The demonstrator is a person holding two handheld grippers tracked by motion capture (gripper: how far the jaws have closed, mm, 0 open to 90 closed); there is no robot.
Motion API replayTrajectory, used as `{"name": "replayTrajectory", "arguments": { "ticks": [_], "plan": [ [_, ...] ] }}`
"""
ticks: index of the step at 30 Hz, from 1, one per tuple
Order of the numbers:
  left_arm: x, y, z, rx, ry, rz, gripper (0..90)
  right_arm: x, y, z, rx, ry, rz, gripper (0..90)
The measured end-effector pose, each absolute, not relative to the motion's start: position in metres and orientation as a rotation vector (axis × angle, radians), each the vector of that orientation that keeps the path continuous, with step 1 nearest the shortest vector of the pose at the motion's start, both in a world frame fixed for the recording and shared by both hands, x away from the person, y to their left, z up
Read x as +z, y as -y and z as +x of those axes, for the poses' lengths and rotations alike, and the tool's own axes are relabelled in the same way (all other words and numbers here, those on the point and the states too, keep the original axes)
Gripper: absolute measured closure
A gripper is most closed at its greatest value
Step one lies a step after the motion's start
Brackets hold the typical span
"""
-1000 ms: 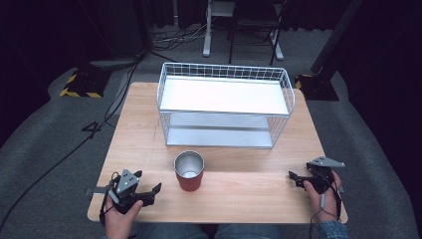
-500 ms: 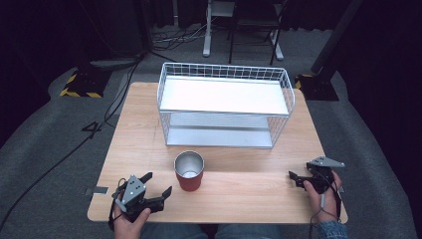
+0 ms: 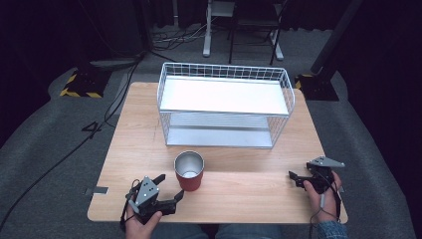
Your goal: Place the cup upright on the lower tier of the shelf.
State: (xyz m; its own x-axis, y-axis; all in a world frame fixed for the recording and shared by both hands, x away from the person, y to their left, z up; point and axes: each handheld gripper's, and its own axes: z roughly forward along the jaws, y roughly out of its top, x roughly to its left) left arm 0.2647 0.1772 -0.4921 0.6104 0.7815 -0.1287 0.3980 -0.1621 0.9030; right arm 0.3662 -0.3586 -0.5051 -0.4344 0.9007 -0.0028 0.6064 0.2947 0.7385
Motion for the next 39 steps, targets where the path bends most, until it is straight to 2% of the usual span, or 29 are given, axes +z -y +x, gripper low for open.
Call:
{"name": "replayTrajectory", "arguments": {
  "ticks": [14, 20, 39],
  "plan": [
    [-0.493, -0.159, 0.274, 0.456, -0.951, 1.771, 15.3, -0.505, 0.359, 0.366, 0.946, -2.149, 1.347, 14.4],
    [-0.494, -0.152, 0.282, 0.415, -0.948, 1.758, 15.2, -0.505, 0.359, 0.366, 0.946, -2.149, 1.348, 14.4],
    [-0.500, -0.130, 0.302, 0.424, -0.997, 1.787, 8.9, -0.505, 0.359, 0.366, 0.946, -2.148, 1.348, 14.5]
  ]
}}
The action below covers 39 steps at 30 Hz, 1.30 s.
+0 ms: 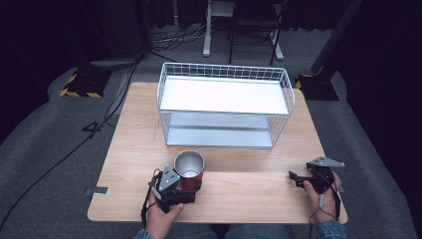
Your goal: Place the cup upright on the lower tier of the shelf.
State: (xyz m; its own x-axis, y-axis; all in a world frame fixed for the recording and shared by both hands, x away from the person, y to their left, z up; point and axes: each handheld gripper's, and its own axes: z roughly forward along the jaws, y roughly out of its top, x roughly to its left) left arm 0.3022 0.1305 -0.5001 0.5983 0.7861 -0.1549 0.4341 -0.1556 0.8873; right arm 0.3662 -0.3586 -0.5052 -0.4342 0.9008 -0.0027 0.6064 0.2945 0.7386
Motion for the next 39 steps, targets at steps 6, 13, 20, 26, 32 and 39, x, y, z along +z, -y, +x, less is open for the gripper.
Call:
{"name": "replayTrajectory", "arguments": {
  "ticks": [6, 13, 20, 26, 32, 39],
  "plan": [
    [-0.500, -0.126, 0.306, 0.420, -1.036, 1.825, 9.4, -0.505, 0.359, 0.366, 0.946, -2.149, 1.348, 14.5],
    [-0.500, -0.123, 0.310, 0.414, -1.067, 1.826, 10.0, -0.505, 0.359, 0.366, 0.946, -2.148, 1.347, 14.4],
    [-0.498, -0.120, 0.308, 0.454, -1.072, 1.846, 12.6, -0.505, 0.359, 0.366, 0.946, -2.148, 1.347, 14.5],
    [-0.497, -0.119, 0.307, 0.490, -1.055, 1.844, 15.1, -0.505, 0.359, 0.366, 0.945, -2.148, 1.347, 14.5],
    [-0.497, -0.120, 0.307, 0.487, -1.046, 1.844, 15.5, -0.505, 0.359, 0.366, 0.945, -2.148, 1.347, 14.5],
    [-0.494, -0.120, 0.307, 0.465, -1.045, 1.842, 15.8, -0.505, 0.359, 0.366, 0.945, -2.148, 1.348, 14.4]
  ]
}}
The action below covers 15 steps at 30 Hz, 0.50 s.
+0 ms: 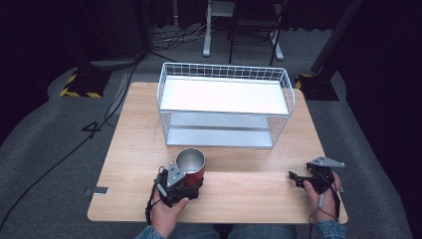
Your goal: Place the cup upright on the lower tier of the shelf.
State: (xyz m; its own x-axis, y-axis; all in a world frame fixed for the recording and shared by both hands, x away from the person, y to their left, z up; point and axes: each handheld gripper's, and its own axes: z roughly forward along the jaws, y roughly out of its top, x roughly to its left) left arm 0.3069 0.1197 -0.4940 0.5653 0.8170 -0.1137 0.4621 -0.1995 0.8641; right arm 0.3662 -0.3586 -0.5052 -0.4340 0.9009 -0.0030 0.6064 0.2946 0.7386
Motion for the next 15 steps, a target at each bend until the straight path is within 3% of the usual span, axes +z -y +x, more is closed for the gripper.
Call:
{"name": "replayTrajectory", "arguments": {
  "ticks": [15],
  "plan": [
    [-0.465, -0.122, 0.312, 0.484, -0.999, 1.838, 16.0, -0.505, 0.359, 0.366, 0.945, -2.148, 1.347, 14.4]
  ]
}}
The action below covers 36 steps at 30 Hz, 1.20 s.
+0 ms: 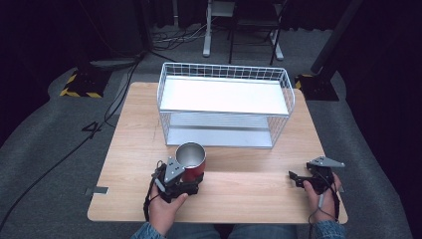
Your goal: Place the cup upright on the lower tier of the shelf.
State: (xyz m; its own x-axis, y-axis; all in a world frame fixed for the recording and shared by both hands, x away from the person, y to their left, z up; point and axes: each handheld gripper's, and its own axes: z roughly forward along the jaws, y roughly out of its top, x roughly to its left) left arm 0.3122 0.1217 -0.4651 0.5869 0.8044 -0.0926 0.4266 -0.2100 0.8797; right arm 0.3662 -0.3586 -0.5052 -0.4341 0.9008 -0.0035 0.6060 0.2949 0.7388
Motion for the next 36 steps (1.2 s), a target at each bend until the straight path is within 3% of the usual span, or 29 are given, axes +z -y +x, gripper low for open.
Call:
{"name": "replayTrajectory", "arguments": {
  "ticks": [16, 36],
  "plan": [
    [-0.442, -0.105, 0.336, 0.502, -0.915, 1.864, 16.0, -0.505, 0.358, 0.366, 0.947, -2.148, 1.346, 14.4],
    [-0.450, -0.069, 0.372, 0.520, -0.917, 1.810, 16.0, -0.505, 0.358, 0.366, 0.945, -2.147, 1.345, 14.4]
  ]
}}
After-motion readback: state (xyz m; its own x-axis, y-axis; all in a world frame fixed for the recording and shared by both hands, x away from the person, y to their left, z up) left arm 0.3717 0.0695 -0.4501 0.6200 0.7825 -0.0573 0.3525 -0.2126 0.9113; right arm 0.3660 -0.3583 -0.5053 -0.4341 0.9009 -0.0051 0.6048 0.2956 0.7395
